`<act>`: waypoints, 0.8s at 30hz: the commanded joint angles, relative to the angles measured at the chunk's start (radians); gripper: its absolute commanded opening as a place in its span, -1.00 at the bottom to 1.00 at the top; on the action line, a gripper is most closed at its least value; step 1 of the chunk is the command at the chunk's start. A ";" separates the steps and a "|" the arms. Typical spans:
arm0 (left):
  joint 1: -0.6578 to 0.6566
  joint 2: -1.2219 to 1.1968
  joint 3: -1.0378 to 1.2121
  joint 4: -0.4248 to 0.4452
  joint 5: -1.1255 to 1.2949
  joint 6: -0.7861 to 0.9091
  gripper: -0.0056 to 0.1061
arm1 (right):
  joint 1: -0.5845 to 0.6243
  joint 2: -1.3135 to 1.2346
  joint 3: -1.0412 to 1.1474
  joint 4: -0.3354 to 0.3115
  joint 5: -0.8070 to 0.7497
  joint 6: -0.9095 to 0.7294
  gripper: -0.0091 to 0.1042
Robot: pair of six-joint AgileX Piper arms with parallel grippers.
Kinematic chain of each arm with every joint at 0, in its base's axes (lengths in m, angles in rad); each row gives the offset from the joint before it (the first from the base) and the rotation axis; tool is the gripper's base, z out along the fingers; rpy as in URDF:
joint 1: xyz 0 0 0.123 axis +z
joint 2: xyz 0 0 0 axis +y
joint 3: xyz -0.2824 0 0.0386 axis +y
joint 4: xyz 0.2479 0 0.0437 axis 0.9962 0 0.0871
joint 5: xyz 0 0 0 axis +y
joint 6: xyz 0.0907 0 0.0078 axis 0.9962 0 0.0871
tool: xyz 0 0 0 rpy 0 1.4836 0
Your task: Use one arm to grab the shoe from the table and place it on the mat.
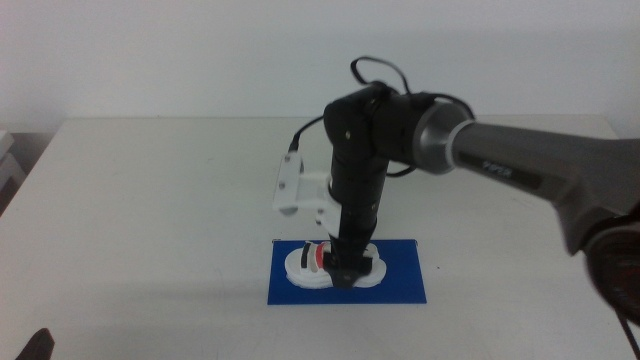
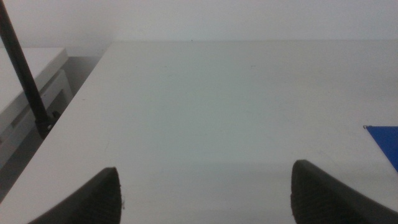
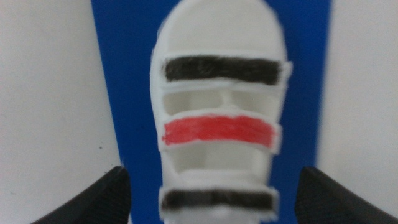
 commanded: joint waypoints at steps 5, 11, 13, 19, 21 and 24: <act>-0.005 -0.014 0.008 -0.008 -0.081 -0.003 0.78 | -0.054 -0.262 0.012 0.015 -0.027 0.206 0.78; -0.005 -0.014 0.008 -0.008 -0.081 -0.004 0.78 | -0.176 -0.595 0.309 -0.038 -0.276 0.536 0.78; -0.005 -0.014 0.008 -0.008 -0.081 -0.004 0.78 | -0.228 -0.725 0.432 -0.043 -0.378 0.624 0.78; -0.005 -0.014 0.008 -0.008 -0.081 -0.004 0.78 | -0.410 -1.109 0.806 -0.062 -0.657 0.817 0.78; -0.005 -0.014 0.008 -0.008 -0.081 -0.004 0.78 | -0.455 -1.229 0.918 -0.094 -0.725 0.823 0.78; -0.005 -0.014 0.008 -0.008 -0.081 -0.004 0.78 | -0.498 -1.419 1.073 -0.101 -0.806 0.823 0.78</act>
